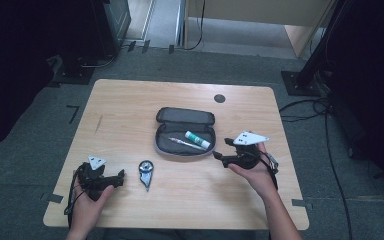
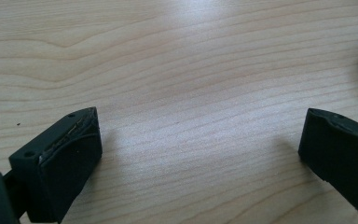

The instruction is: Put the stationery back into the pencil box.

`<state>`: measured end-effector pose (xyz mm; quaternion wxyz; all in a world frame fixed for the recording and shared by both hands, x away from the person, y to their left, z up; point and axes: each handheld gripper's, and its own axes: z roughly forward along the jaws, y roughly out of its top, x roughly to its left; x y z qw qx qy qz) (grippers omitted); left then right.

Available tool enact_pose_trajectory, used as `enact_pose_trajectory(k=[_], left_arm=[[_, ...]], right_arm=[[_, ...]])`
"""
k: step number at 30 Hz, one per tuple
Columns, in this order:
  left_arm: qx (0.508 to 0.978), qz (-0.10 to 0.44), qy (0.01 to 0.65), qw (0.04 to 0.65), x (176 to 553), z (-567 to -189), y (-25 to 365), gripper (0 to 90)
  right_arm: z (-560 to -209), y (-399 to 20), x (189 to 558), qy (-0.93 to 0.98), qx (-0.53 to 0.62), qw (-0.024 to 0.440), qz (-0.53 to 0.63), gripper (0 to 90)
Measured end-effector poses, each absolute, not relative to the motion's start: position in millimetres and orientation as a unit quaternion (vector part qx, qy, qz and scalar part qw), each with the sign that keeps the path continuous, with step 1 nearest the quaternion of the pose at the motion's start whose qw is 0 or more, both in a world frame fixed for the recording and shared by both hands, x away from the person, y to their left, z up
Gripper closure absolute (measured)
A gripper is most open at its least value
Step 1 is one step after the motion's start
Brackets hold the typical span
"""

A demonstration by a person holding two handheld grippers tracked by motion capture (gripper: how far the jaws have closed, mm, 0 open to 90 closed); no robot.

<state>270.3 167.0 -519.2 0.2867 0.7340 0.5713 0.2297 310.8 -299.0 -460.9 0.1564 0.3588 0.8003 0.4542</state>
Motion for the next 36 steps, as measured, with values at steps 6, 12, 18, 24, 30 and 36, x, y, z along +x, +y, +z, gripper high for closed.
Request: enact_pose_trajectory(k=[6, 12, 18, 24, 30, 36], left_arm=[[0.734, 0.23, 0.571, 0.287, 270, -519, 167, 0.0], [0.734, 0.23, 0.571, 0.287, 270, -519, 167, 0.0], [0.734, 0.23, 0.571, 0.287, 270, -519, 167, 0.0], [0.734, 0.23, 0.571, 0.287, 270, -519, 167, 0.0], [0.734, 0.229, 0.571, 0.287, 270, -519, 167, 0.0], [0.734, 0.23, 0.572, 0.287, 270, -519, 167, 0.0]], right_arm=[[-463, -312, 302, 0.797, 0.38, 0.159, 0.441, 14.0], [-467, -323, 292, 0.79, 0.405, 0.178, 0.424, 14.0], [-467, -338, 278, 0.78, 0.42, 0.188, 0.423, 14.1], [-469, -355, 266, 0.773, 0.439, 0.196, 0.413, 14.6], [-473, -369, 256, 0.769, 0.452, 0.198, 0.406, 14.9], [-479, -385, 243, 0.765, 0.471, 0.2, 0.391, 15.3]])
